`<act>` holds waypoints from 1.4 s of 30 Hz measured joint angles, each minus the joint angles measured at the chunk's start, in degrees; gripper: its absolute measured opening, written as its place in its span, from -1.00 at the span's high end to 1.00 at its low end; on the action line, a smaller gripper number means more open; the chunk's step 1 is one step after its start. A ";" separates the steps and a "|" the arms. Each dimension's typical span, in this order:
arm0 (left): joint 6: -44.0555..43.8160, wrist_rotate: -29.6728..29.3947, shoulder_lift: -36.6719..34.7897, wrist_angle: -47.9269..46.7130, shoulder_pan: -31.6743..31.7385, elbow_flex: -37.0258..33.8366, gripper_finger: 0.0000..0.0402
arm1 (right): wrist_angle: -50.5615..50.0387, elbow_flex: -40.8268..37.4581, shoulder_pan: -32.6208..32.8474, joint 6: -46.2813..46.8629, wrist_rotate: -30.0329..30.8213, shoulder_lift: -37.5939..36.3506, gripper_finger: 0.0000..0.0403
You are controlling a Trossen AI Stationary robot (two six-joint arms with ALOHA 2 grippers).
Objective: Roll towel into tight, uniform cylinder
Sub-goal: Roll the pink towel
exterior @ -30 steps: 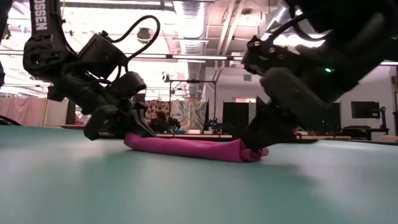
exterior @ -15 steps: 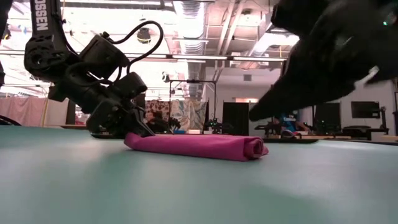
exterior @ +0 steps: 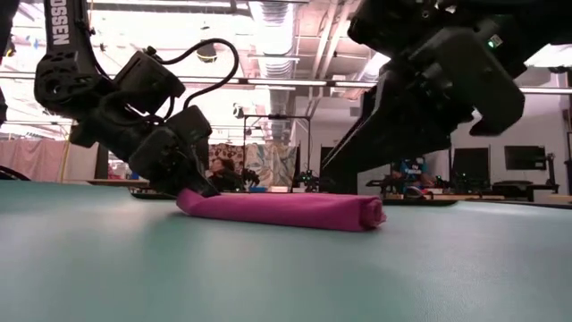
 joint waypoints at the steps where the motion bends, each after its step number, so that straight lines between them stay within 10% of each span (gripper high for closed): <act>1: -0.99 0.44 0.01 0.40 -0.24 -0.03 1.00 | -0.47 0.04 0.07 -0.97 0.40 -0.02 -0.17; 42: -27.39 -17.13 -0.39 -3.74 -18.05 -1.21 1.00 | -8.50 -2.53 2.29 1.52 7.65 3.64 -0.17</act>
